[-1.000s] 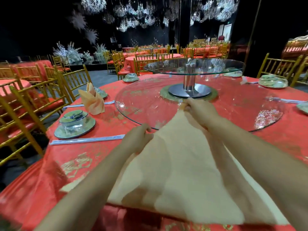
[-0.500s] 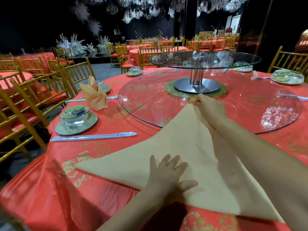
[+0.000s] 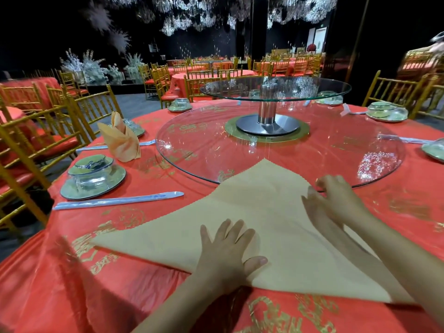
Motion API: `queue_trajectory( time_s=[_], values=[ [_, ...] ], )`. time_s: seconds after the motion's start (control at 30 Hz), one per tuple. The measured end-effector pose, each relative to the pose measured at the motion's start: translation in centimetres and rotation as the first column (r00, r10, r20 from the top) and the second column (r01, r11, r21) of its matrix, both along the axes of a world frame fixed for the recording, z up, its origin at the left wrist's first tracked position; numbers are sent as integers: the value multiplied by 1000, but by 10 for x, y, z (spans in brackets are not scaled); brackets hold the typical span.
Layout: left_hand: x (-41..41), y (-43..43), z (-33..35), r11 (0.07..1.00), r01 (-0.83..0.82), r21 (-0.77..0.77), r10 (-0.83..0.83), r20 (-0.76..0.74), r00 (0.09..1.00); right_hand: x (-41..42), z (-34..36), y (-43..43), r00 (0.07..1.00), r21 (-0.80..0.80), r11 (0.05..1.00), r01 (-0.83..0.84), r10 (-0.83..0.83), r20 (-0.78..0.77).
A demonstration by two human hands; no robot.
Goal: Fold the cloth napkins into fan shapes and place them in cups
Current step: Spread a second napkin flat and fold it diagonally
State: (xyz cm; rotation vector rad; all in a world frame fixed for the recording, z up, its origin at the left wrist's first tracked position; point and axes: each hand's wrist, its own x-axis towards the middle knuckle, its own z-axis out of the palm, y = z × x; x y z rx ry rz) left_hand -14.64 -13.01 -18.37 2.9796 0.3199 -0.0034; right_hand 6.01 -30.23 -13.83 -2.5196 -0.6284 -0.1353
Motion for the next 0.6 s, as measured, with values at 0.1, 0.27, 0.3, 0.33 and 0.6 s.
queue_trajectory(
  time_s=[0.1,0.27,0.3,0.33,0.6],
  values=[
    [1,1,-2,1000,-2,7,2,-17,1000,-4,-8,-36,990,-230,969,95,-117,-84],
    [1,-1,2,999,-33,-12,33,-36,999,-6,-1,-56,962,-329,942,65,-146,-229],
    [1,-2,2,999,-33,-14,33,-37,999,-7,4,-57,952,-313,949,44,-136,-276],
    [0,-2,3,999,-33,-16,32,-40,999,-9,7,-59,941,-289,957,25,-120,-317],
    [-2,-2,5,999,-34,-8,34,-42,999,-12,14,-66,944,-111,993,33,-67,-324]
  ],
)
